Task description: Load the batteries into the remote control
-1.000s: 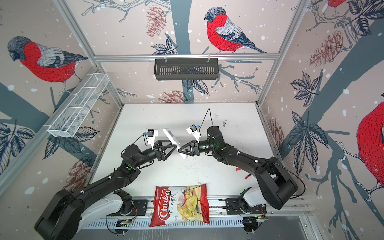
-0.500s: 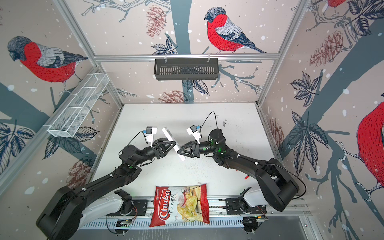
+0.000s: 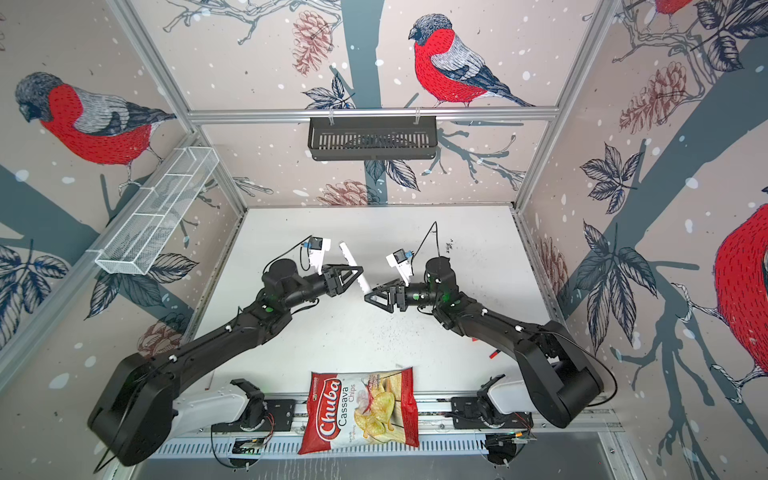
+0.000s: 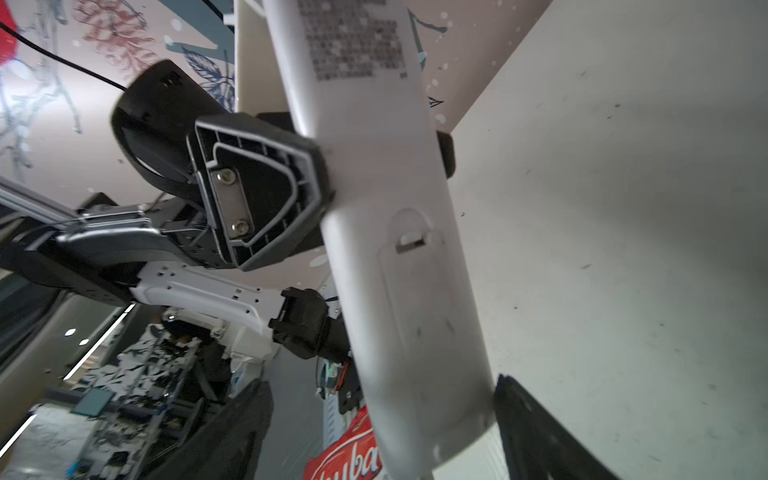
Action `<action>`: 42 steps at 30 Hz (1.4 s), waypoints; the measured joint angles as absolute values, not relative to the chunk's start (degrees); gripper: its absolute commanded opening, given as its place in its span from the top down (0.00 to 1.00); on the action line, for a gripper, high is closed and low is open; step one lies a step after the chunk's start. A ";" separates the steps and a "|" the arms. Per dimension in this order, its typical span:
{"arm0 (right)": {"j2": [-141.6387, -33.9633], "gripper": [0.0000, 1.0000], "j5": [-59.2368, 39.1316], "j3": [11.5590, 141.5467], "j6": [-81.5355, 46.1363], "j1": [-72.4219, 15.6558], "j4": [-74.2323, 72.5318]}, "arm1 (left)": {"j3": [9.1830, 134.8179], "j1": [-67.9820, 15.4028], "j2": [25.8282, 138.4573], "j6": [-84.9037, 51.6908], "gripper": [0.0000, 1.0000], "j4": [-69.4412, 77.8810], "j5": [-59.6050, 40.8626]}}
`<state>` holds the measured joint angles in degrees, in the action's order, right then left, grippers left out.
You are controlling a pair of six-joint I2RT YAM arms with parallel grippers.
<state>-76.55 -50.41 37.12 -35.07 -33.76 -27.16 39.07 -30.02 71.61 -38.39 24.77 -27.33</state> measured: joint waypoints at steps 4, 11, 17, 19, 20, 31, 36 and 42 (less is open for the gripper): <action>-72.75 0.08 -38.04 39.38 -24.25 -34.04 -12.49 | 51.83 -29.91 80.66 -34.24 0.68 5.67 -19.59; -69.76 0.07 -20.14 38.19 -14.66 -34.65 0.84 | 78.48 -29.95 103.31 -28.84 0.74 -24.60 -13.58; -66.39 0.07 -13.30 33.58 -13.30 -35.16 0.89 | 91.22 -30.92 114.06 -26.11 0.71 -42.11 -12.12; -65.47 0.07 -12.88 32.29 -13.26 -35.40 0.40 | 94.11 -30.96 116.44 -25.91 0.70 -45.58 -11.29; -65.17 0.07 -12.19 31.79 -13.21 -35.57 0.08 | 95.35 -30.87 117.60 -25.85 0.70 -47.35 -10.68; -60.05 0.07 -11.20 28.23 -13.15 -38.68 -2.37 | 113.14 -30.39 131.52 -25.45 0.69 -62.26 -5.39; -57.54 0.07 -10.57 26.76 -13.34 -39.31 -2.70 | 112.97 -30.50 132.64 -25.45 0.62 -61.69 -5.41; -56.29 0.06 -9.87 26.46 -13.74 -39.68 -2.24 | 106.65 -30.85 130.89 -25.26 0.50 -57.06 -7.27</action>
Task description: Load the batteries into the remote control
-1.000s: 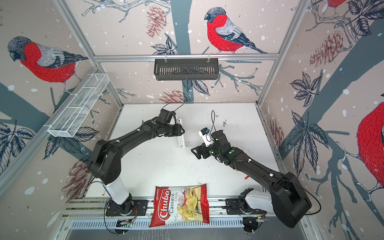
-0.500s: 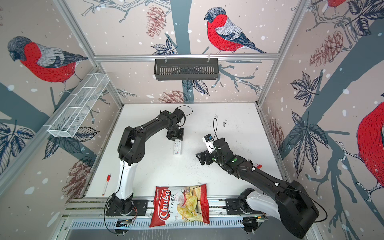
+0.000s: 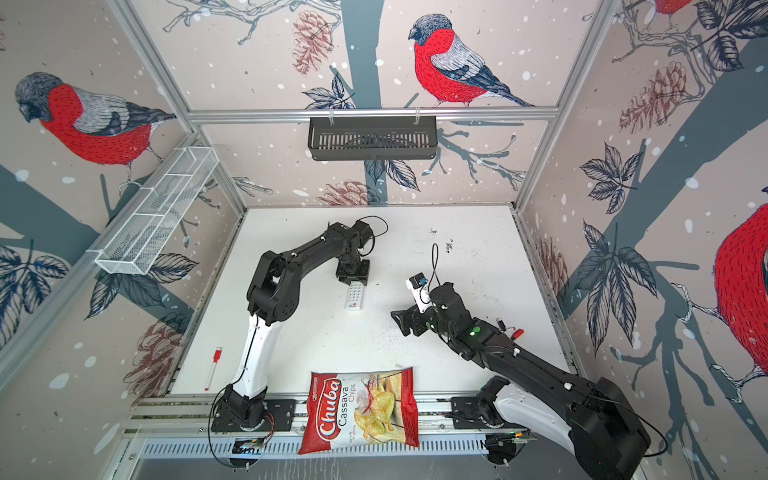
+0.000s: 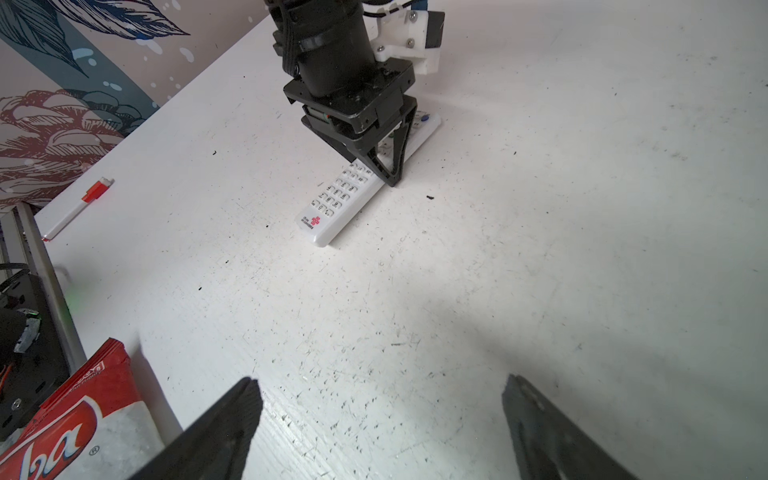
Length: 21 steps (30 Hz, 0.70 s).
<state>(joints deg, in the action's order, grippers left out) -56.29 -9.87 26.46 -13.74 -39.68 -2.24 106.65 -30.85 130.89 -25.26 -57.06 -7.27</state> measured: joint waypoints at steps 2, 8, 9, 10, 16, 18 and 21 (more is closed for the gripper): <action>-55.77 0.05 -8.54 26.59 -13.82 -39.68 -1.80 | 104.68 -30.83 129.73 -25.28 0.39 -54.85 -7.66; -55.33 0.01 -2.61 27.42 -13.96 -38.79 -2.24 | 94.89 -29.30 120.14 -24.18 0.11 -44.91 -8.82; -55.72 0.00 -1.06 27.38 -13.93 -38.57 -2.74 | 92.38 -28.71 117.51 -24.01 0.10 -42.54 -8.95; -56.36 0.00 0.78 27.31 -13.74 -38.52 -3.53 | 89.19 -27.92 114.17 -23.55 0.09 -39.66 -9.15; -63.11 0.00 11.18 29.36 -11.38 -36.62 -7.73 | 68.40 -22.79 94.72 -21.41 0.04 -19.99 -4.99; -65.93 0.01 14.28 30.92 -10.24 -35.14 -9.72 | 62.17 -21.52 89.91 -20.91 0.04 -13.65 -0.80; -69.12 0.01 18.65 32.36 -9.02 -30.96 -12.32 | 53.10 -19.31 85.43 -18.96 0.04 -3.62 8.45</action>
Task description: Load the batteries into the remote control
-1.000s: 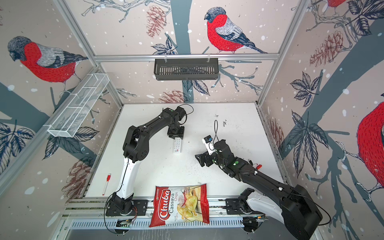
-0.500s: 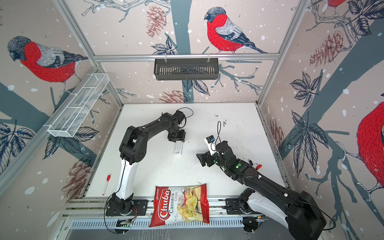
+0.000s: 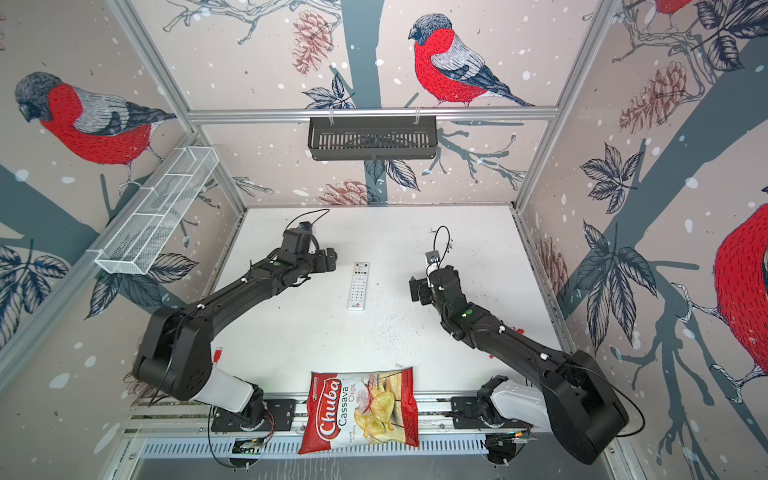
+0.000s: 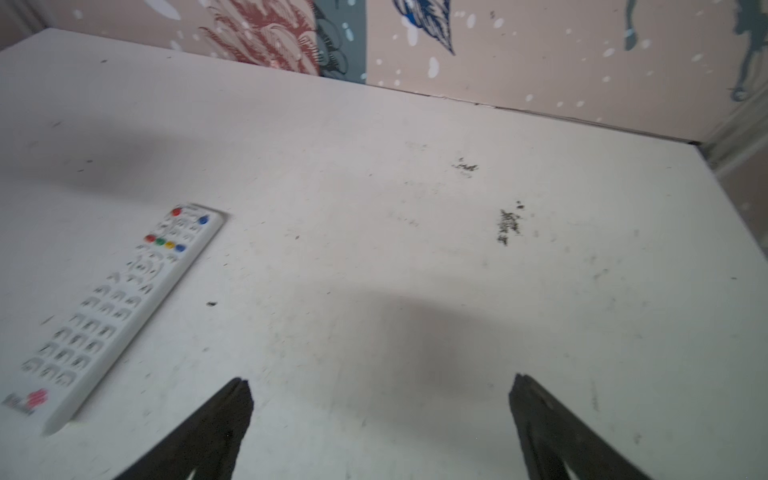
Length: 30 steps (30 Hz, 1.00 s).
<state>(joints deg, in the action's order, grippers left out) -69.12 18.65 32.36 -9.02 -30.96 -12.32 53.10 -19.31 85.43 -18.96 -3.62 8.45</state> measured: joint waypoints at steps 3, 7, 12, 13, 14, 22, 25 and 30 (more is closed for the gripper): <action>-70.94 0.01 22.59 32.45 -8.25 -26.00 -14.92 | 44.97 -17.21 82.00 -16.10 0.04 5.28 18.87; -75.07 0.00 28.08 31.79 -4.08 -22.37 -19.59 | 31.73 -13.85 77.69 -11.07 0.04 21.89 28.38; -78.24 0.00 29.65 26.59 -0.56 -16.71 -30.63 | 26.44 -5.98 78.13 -8.38 0.04 33.45 29.47; -78.61 0.00 28.88 24.12 0.73 -16.34 -34.35 | 24.51 -4.95 78.24 -7.64 0.04 36.62 28.77; -79.00 0.01 28.05 21.76 2.22 -15.81 -38.22 | 21.82 -4.40 78.46 -6.76 0.04 40.36 27.79; -83.29 0.01 18.00 16.40 1.26 -6.24 -55.37 | 15.51 -1.28 83.00 -4.16 0.04 58.35 17.08; -84.90 0.01 14.26 15.70 -0.95 -2.44 -59.31 | 13.17 -1.23 88.01 -3.22 0.04 65.19 13.17; -85.82 0.00 9.47 14.63 -3.01 -0.89 -62.28 | 12.69 -1.30 88.92 -2.42 0.03 69.91 9.93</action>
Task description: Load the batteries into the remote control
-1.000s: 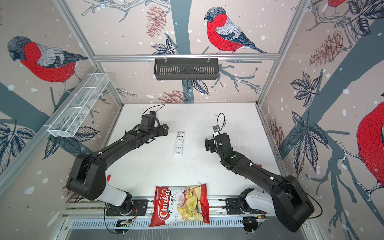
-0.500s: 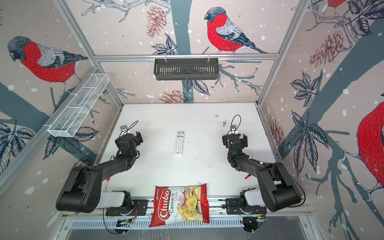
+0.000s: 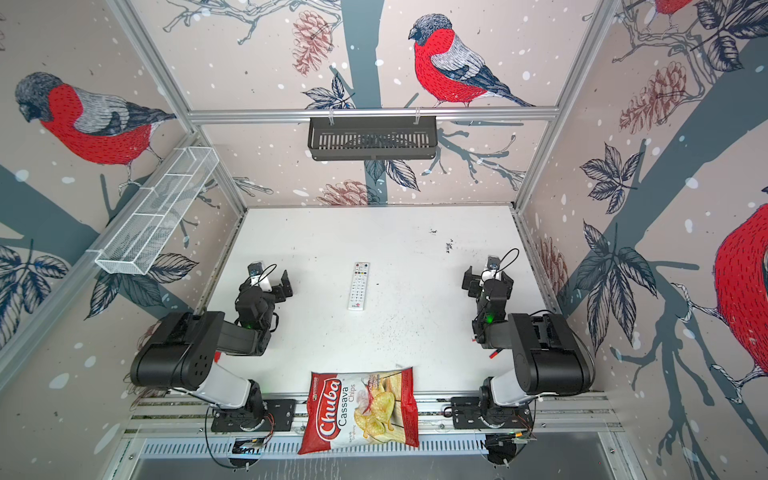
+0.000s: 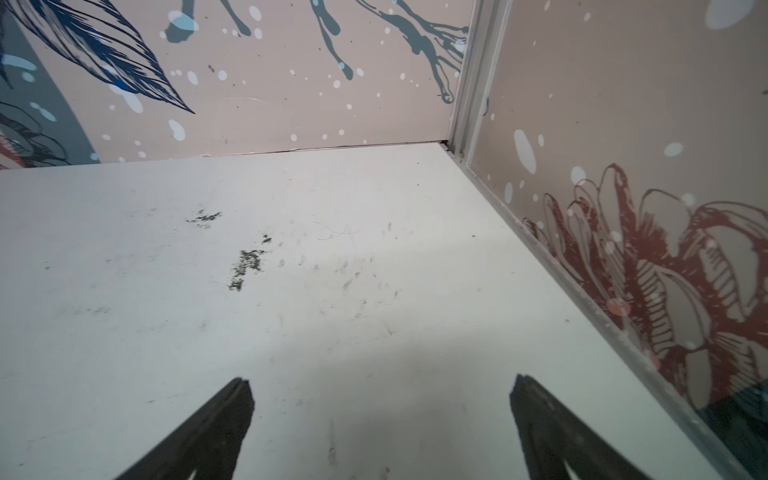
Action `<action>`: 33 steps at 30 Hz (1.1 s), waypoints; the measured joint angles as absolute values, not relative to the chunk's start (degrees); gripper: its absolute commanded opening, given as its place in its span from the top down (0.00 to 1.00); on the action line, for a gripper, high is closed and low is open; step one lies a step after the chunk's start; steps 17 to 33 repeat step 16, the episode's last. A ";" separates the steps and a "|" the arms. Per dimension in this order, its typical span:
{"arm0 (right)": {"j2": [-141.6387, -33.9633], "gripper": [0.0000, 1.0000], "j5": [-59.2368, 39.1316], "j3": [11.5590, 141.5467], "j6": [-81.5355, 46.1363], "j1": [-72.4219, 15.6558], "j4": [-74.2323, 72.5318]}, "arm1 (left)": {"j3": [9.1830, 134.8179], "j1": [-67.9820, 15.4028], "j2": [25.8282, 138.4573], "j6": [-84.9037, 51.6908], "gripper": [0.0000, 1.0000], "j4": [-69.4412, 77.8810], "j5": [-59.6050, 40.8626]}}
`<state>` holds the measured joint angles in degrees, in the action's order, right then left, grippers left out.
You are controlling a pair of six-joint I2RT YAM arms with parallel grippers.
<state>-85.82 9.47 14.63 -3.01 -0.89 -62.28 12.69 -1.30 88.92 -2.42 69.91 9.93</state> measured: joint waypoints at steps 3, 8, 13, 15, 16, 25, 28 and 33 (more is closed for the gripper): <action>-85.84 0.00 9.13 14.39 -3.20 -1.10 -63.70 | 12.84 -1.37 88.97 -1.45 0.03 71.22 8.93; -85.84 0.00 9.08 14.17 -3.22 -1.45 -64.38 | 12.88 -1.63 89.03 -0.99 0.03 71.68 7.73; -85.84 0.01 9.10 14.17 -3.22 -1.45 -64.40 | 13.10 -2.00 89.27 -0.43 0.03 71.66 7.75; -85.84 0.01 9.08 14.17 -3.22 -1.45 -64.40 | 13.10 -2.09 89.30 -0.12 0.03 71.68 7.73; -85.84 0.01 9.08 14.17 -3.22 -1.45 -64.40 | 13.10 -2.09 89.30 -0.03 0.03 71.68 7.73; -85.84 0.01 9.08 14.17 -3.22 -1.45 -64.40 | 13.10 -2.09 89.30 -0.03 0.03 71.68 7.73; -85.84 0.01 9.08 14.17 -3.22 -1.45 -64.40 | 13.10 -2.09 89.30 -0.03 0.03 71.68 7.73; -85.84 0.01 9.08 14.17 -3.22 -1.45 -64.40 | 13.10 -2.09 89.30 -0.03 0.03 71.68 7.73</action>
